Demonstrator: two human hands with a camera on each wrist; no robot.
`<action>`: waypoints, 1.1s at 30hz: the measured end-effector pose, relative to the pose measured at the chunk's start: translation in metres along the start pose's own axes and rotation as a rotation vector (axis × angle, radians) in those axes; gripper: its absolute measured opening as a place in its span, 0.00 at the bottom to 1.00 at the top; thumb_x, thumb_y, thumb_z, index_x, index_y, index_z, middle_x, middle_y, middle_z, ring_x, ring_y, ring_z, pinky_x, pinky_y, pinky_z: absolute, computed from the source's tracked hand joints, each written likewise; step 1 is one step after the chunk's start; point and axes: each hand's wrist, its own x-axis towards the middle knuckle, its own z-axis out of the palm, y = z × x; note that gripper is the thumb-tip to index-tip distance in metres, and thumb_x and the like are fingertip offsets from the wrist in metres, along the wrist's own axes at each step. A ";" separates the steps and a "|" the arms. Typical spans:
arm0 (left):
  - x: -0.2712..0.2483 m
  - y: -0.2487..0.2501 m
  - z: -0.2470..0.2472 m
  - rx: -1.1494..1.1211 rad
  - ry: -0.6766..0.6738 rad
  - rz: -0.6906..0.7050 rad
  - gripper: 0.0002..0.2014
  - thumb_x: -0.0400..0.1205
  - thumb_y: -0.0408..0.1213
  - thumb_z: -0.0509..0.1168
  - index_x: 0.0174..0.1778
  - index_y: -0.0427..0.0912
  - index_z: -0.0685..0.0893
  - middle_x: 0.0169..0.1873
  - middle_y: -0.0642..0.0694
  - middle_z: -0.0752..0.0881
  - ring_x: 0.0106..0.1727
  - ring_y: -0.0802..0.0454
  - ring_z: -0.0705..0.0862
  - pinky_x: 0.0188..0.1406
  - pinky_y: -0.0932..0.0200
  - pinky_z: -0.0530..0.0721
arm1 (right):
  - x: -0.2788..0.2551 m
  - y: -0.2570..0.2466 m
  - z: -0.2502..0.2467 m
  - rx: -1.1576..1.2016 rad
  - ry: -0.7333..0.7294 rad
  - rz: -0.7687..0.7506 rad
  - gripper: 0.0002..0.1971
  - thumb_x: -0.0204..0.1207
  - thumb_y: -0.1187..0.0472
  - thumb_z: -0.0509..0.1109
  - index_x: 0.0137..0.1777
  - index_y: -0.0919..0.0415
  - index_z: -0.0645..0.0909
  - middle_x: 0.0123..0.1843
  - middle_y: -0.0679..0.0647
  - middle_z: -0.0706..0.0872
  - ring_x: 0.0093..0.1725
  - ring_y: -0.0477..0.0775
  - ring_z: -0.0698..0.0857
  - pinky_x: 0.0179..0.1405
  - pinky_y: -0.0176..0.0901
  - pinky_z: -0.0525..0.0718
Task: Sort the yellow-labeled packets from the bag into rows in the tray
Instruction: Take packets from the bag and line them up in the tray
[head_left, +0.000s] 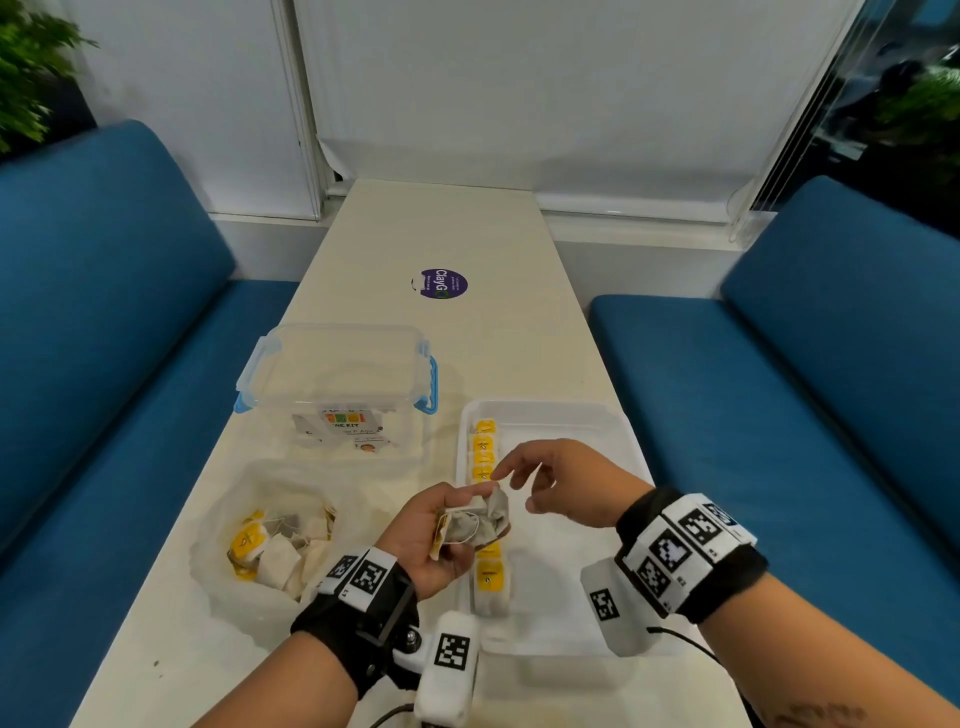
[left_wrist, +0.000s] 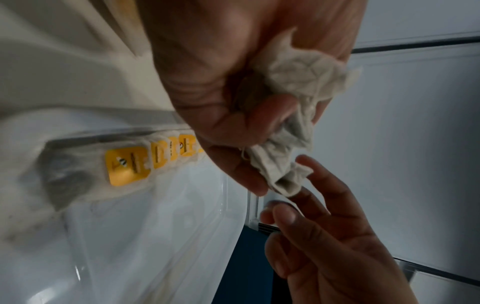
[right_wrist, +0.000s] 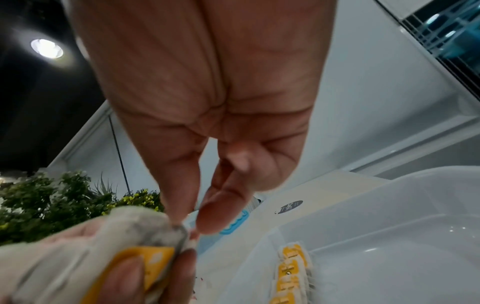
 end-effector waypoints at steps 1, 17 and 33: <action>0.000 -0.001 0.004 -0.016 0.007 -0.014 0.17 0.67 0.30 0.58 0.48 0.34 0.85 0.38 0.37 0.86 0.34 0.44 0.89 0.08 0.73 0.67 | -0.001 0.001 0.001 -0.008 0.000 -0.024 0.18 0.71 0.72 0.73 0.56 0.51 0.85 0.45 0.45 0.83 0.34 0.38 0.77 0.42 0.32 0.80; 0.011 -0.003 0.015 -0.071 -0.079 -0.145 0.13 0.69 0.33 0.67 0.48 0.34 0.83 0.41 0.37 0.84 0.37 0.46 0.85 0.07 0.69 0.73 | -0.008 0.004 -0.003 -0.082 -0.062 -0.018 0.14 0.64 0.59 0.82 0.45 0.50 0.80 0.31 0.38 0.75 0.29 0.36 0.74 0.25 0.19 0.69; 0.013 -0.006 0.011 0.052 0.188 -0.001 0.09 0.80 0.25 0.59 0.43 0.38 0.83 0.38 0.40 0.82 0.35 0.47 0.80 0.09 0.75 0.64 | -0.009 0.025 -0.004 0.676 0.190 0.033 0.07 0.72 0.71 0.73 0.40 0.64 0.77 0.36 0.60 0.86 0.32 0.53 0.87 0.17 0.37 0.76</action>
